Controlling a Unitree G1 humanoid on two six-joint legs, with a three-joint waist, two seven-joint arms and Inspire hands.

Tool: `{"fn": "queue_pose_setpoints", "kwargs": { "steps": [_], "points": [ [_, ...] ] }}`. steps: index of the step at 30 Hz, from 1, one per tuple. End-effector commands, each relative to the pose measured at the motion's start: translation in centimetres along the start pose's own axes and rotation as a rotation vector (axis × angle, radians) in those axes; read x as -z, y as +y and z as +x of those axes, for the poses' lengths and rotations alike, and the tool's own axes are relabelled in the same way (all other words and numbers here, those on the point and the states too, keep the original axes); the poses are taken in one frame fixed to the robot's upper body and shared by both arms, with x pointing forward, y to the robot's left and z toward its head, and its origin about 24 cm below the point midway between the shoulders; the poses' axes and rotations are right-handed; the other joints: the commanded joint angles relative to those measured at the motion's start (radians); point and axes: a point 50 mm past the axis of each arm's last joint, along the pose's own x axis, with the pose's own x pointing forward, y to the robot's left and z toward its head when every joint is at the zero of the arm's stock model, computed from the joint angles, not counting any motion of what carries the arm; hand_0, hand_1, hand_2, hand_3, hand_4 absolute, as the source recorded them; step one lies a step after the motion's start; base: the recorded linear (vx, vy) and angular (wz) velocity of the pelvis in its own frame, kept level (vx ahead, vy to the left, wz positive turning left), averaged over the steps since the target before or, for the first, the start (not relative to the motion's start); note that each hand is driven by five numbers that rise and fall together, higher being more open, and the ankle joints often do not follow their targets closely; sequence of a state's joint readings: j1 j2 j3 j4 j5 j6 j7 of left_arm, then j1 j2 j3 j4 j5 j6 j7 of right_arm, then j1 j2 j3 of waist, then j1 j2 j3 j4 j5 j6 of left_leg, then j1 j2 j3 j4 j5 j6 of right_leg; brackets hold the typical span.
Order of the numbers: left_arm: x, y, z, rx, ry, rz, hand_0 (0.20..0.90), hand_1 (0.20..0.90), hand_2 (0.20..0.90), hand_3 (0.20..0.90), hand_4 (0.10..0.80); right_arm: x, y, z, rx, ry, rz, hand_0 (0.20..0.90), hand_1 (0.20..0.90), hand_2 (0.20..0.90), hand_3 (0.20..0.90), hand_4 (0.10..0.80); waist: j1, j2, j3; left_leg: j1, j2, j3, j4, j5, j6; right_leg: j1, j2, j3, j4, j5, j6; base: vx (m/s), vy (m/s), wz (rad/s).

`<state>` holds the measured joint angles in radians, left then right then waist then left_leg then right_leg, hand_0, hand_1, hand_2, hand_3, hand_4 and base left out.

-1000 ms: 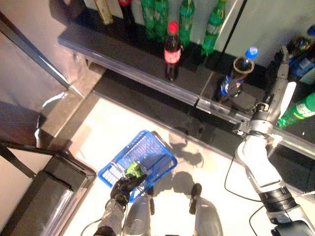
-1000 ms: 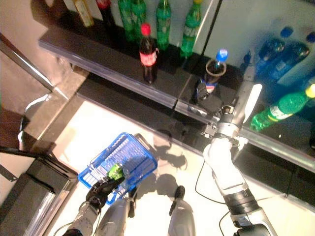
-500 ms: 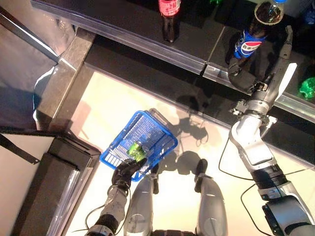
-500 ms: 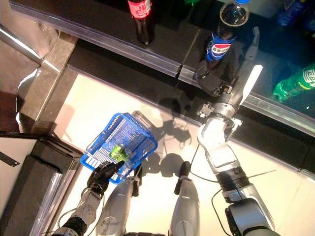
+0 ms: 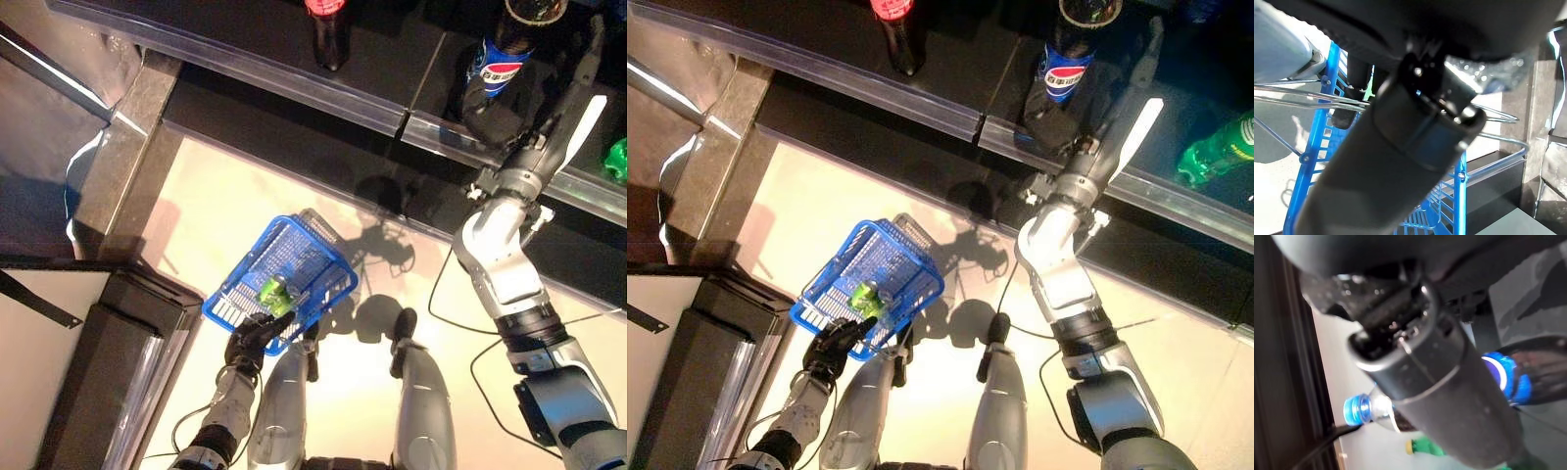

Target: Pick up the drink and place into the basket.

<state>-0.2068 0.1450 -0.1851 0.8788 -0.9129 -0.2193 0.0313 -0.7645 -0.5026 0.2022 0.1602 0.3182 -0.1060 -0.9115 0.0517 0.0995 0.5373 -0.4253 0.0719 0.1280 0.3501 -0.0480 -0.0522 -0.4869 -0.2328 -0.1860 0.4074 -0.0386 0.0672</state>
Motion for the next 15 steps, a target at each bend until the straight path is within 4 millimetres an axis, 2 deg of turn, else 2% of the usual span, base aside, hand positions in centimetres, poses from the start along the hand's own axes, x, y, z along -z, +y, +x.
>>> {"fn": "queue_pose_setpoints", "kwargs": {
  "steps": [1, 15],
  "points": [
    [3.0, 4.1, -2.7, -0.087, 0.099, 0.045, 0.300, 0.300, 0.300, 0.200, 0.100, -6.3, 0.7, 2.7, 0.022, -0.217, 0.166, 0.900, 0.900, 0.900, 0.900, 0.800, 0.013, 0.008, -0.017, -0.055, 0.007, -0.072, 0.098, 0.045, -0.002, 0.031, 0.016, -0.013, -0.073, 0.038, -0.030, 0.045, 0.016, 0.01],
    [2.8, 3.8, -2.5, -0.056, 0.124, 0.070, 0.300, 0.300, 0.300, 0.200, 0.100, -8.4, 2.0, 6.0, 0.030, -0.233, 0.103, 0.900, 0.900, 0.900, 0.900, 0.800, 0.046, 0.026, -0.017, -0.079, -0.010, -0.081, 0.081, 0.049, 0.006, 0.000, 0.004, -0.024, -0.059, 0.037, -0.032, 0.013, 0.000, 0.01]
  ]
}}
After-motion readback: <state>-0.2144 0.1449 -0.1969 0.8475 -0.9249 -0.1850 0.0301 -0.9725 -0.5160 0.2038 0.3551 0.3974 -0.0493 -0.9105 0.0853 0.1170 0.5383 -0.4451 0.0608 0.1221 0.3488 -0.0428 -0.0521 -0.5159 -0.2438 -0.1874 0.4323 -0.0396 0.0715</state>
